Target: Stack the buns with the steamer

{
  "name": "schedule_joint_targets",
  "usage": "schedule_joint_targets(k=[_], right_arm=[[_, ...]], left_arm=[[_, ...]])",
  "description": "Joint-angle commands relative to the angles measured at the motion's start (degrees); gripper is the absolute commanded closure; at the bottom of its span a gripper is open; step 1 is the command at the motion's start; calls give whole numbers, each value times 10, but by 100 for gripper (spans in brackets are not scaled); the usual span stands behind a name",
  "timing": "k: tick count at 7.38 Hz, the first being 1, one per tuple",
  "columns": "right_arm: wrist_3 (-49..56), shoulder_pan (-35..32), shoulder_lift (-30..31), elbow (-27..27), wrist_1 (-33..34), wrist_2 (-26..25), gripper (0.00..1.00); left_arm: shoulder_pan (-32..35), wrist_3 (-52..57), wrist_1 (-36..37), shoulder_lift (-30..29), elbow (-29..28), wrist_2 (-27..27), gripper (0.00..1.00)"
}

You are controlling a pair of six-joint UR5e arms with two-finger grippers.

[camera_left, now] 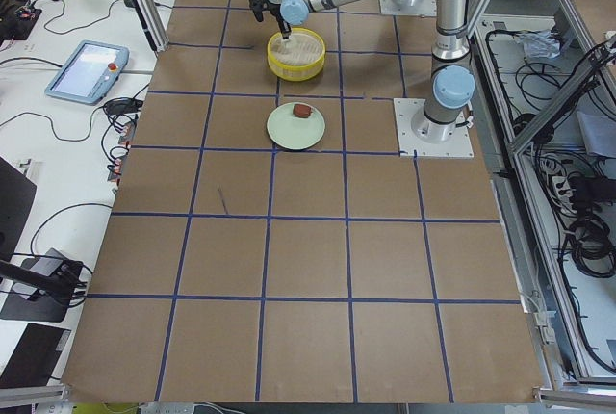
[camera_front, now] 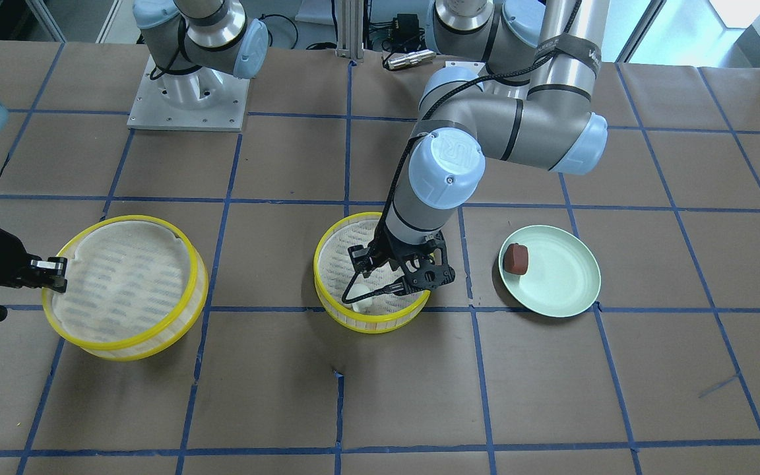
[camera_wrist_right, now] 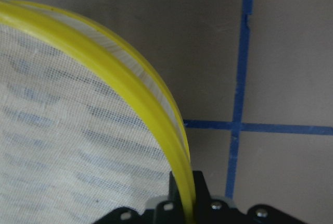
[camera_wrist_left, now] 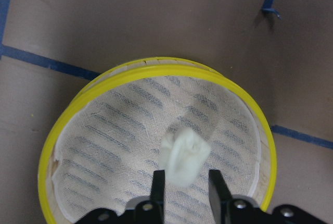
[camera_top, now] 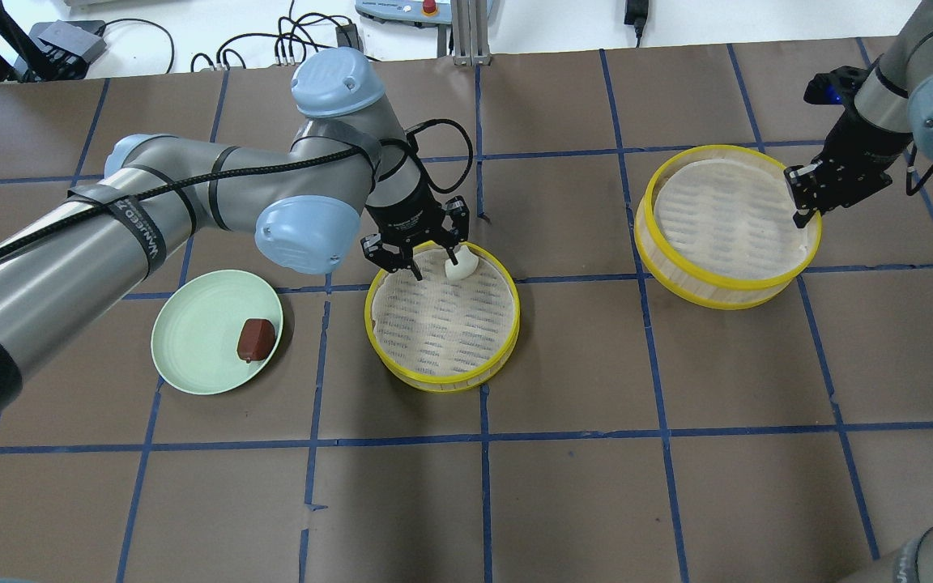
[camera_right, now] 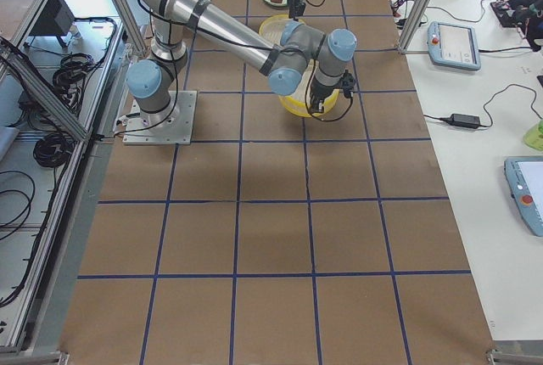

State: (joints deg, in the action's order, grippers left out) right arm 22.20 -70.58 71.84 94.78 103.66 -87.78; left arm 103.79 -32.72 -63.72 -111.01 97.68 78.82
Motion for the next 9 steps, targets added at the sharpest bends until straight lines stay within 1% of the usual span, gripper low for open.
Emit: schedule_joint_targets(k=[1,2,3,4,5,6,7,8,9], right_arm=[[-47,-52,17,23,0,10,94],[-94,-90,23,25,0,11,94],[-132,-138,23,25,13,10,94],[-196,-191,22,23,25,11,94],[-251,-238,20,24,50,10,94],[-309,-277,16,25,71,10,94],[-370,-317,8,25,90,8,94],[-415,-359,1,25,114,1,94],[-417,-370,-5,27,116,-3,94]], left_arm=[[-1,18,4,7,-3,5,0],[-25,114,3,20,0,50,0],[-73,190,-8,38,10,96,0],[-123,277,-17,79,43,97,0],[-167,354,-16,109,91,98,0],[-207,395,-6,114,135,95,1],[-228,422,19,111,156,99,2],[-232,428,20,109,169,138,5],[-233,427,22,102,177,165,6]])
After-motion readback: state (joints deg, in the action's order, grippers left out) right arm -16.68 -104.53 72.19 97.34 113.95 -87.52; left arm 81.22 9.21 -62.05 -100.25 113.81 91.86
